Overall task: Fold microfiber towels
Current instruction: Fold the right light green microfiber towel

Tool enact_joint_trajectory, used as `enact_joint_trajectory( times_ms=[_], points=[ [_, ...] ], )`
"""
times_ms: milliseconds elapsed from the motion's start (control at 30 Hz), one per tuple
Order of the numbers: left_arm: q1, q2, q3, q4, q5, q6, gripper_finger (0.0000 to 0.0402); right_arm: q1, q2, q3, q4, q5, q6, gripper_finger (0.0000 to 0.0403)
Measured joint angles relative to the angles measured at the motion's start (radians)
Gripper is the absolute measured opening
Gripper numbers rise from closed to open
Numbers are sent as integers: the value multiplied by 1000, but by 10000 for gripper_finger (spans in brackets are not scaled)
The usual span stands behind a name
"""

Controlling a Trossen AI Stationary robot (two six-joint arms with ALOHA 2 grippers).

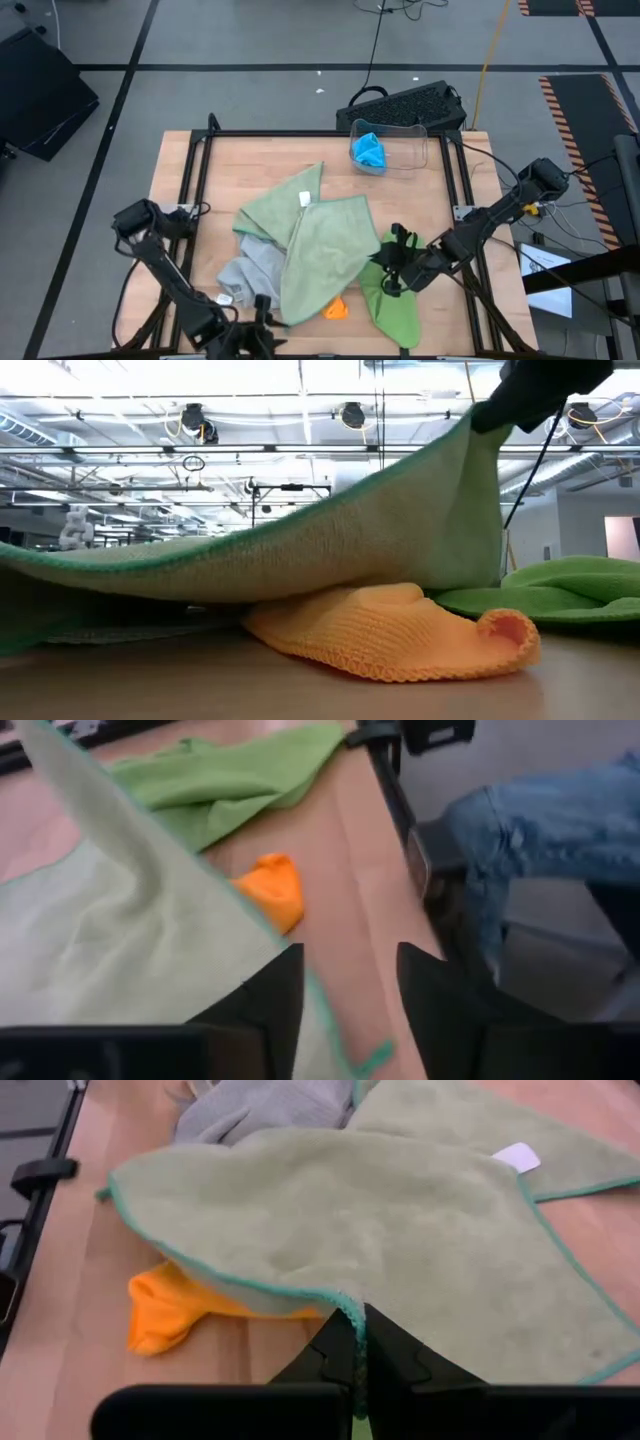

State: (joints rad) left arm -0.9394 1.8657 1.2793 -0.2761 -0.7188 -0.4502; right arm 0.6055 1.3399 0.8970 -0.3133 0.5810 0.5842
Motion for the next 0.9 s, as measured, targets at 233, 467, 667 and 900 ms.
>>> enact_joint_trajectory(
  times_ms=[233, 467, 667, 900],
  points=[
    [9, 107, -1, -16, -37, -228, 141, -37, 0, 0, -1, 21, -2, 2],
    [-23, 151, -1, -23, -40, -356, 218, -44, 0, 0, -7, 24, -10, 2],
    [-50, 153, 0, -124, -41, -539, 268, -44, 0, -11, 0, 25, -9, 2],
    [-19, 212, 0, -154, 37, -665, 251, -44, 0, -49, 19, 24, 28, 2]
  ],
)
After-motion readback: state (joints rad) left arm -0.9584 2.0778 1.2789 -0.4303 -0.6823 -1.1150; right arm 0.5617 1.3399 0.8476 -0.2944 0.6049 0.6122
